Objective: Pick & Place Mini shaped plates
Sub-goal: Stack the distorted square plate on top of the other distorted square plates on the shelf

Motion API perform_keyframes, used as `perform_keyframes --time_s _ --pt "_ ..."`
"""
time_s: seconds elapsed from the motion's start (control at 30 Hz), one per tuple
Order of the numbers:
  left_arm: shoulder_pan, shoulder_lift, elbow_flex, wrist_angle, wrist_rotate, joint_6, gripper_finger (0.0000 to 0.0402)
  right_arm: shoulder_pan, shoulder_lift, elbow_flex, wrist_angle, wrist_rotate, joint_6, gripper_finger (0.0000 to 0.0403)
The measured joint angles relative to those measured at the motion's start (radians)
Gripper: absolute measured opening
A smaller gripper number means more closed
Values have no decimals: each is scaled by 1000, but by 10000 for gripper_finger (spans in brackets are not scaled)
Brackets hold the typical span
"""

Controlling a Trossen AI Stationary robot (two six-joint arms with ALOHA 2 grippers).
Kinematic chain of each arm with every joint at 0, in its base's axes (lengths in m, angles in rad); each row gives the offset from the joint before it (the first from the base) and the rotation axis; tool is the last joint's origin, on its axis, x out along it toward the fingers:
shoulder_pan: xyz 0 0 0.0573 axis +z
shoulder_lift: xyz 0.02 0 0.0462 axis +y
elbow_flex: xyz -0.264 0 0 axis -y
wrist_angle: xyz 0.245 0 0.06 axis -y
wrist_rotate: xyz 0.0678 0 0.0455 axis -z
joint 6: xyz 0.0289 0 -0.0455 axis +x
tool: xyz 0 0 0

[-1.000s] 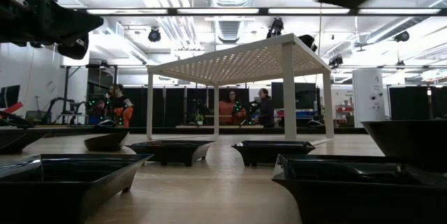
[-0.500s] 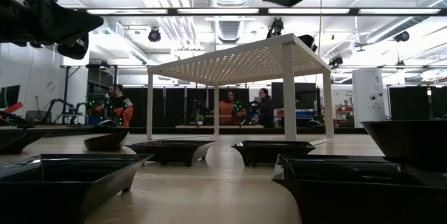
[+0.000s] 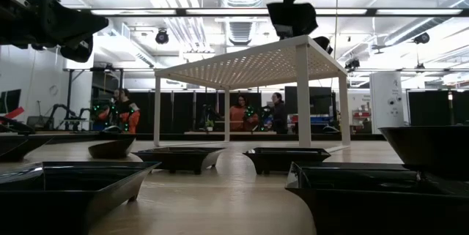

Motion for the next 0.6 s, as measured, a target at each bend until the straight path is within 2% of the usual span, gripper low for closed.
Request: perform_keyframes --time_s 0.17,0.6 --pt "0 0 0 0 0 0 0 -38 1 -27 0 -3 -23 8" --pt "-1 0 0 0 0 0 0 -36 0 -146 0 -5 -14 8"
